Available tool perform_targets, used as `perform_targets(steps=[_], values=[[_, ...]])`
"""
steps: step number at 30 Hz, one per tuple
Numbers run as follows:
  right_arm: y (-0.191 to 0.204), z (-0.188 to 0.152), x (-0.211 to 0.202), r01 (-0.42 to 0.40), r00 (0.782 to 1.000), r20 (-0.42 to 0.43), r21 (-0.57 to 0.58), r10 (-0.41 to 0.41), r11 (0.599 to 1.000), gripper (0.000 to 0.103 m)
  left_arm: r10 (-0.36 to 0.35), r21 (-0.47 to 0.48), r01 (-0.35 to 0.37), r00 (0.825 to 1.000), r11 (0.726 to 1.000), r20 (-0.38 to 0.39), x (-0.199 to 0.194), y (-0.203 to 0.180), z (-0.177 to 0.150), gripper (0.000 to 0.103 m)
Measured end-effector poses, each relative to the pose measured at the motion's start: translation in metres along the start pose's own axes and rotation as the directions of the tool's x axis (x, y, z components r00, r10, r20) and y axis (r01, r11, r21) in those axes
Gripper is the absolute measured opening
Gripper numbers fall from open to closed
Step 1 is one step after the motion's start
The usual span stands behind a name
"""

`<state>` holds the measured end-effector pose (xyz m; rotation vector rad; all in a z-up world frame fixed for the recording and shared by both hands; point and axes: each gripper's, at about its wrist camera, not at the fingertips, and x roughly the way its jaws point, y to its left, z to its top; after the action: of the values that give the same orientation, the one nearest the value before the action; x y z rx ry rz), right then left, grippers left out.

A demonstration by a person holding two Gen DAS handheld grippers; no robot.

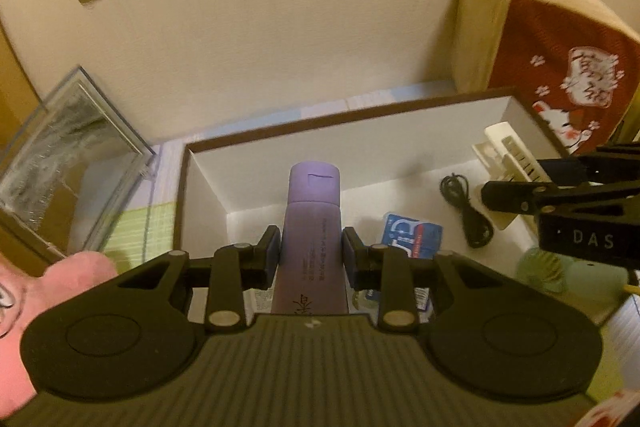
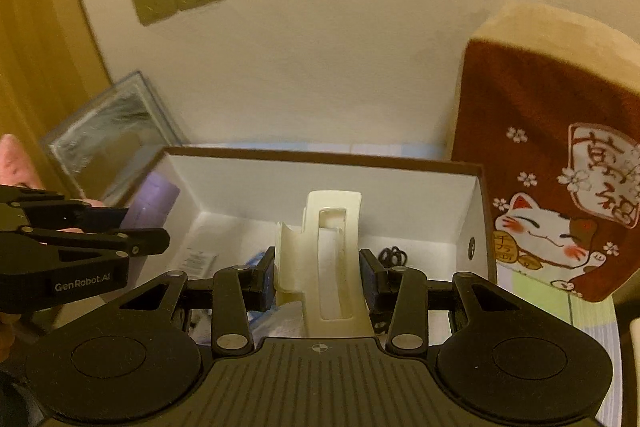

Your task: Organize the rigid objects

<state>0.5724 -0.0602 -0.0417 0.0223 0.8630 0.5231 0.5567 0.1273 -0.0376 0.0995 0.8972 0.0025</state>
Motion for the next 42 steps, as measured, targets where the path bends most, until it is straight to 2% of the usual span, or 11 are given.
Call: perform_targets(steps=[5,7,12,16,18,19,20,21,30,34,42], values=[[-0.01,-0.001,0.024,0.014,0.999,-0.047,0.049,-0.011,0.999,0.042,-0.043,-0.045,0.04,0.998,0.998,-0.046,0.032,0.008,0.003,0.03],[-0.014,-0.002,0.032,0.023,0.998,-0.066,0.061,-0.019,0.998,0.042,-0.062,-0.052,0.06,0.997,0.997,-0.041,0.038,0.008,0.005,0.03],[-0.019,-0.002,0.044,0.031,0.996,-0.087,0.082,-0.024,0.996,0.042,-0.058,-0.042,0.057,0.998,0.997,-0.027,0.041,0.009,0.012,0.037],[-0.02,0.001,0.041,0.018,0.999,-0.034,0.091,-0.015,0.996,0.042,-0.058,-0.049,0.057,0.998,0.997,-0.013,0.036,0.01,0.01,0.047],[-0.019,0.005,0.038,0.012,1.0,-0.009,0.105,-0.011,0.994,0.047,-0.055,-0.057,0.054,0.998,0.997,-0.007,0.032,0.012,0.008,0.052],[-0.02,0.006,0.034,0.01,1.0,0.011,0.117,-0.012,0.993,0.052,-0.051,-0.062,0.05,0.999,0.997,-0.005,0.029,0.013,0.007,0.057],[-0.02,0.007,0.03,0.009,1.0,0.029,0.127,-0.013,0.992,0.064,-0.047,-0.066,0.047,0.999,0.997,0.0,0.025,0.015,0.005,0.059],[-0.021,0.007,0.025,0.002,0.999,0.05,0.136,-0.009,0.991,0.069,-0.047,-0.07,0.047,0.999,0.996,0.007,0.022,0.016,0.004,0.059],[-0.015,-0.01,-0.035,-0.041,0.996,0.087,0.168,0.027,0.985,0.072,-0.046,-0.104,0.053,0.997,0.993,0.068,-0.023,0.018,-0.013,0.069],[-0.004,-0.026,-0.062,-0.048,0.995,0.095,0.17,0.032,0.984,0.073,-0.028,-0.085,0.036,0.995,0.996,0.1,-0.049,0.013,-0.026,0.08],[0.019,-0.068,-0.123,-0.017,0.99,0.138,0.174,-0.007,0.985,0.074,-0.006,-0.038,0.012,0.991,0.999,0.136,-0.102,-0.001,-0.068,0.081]])
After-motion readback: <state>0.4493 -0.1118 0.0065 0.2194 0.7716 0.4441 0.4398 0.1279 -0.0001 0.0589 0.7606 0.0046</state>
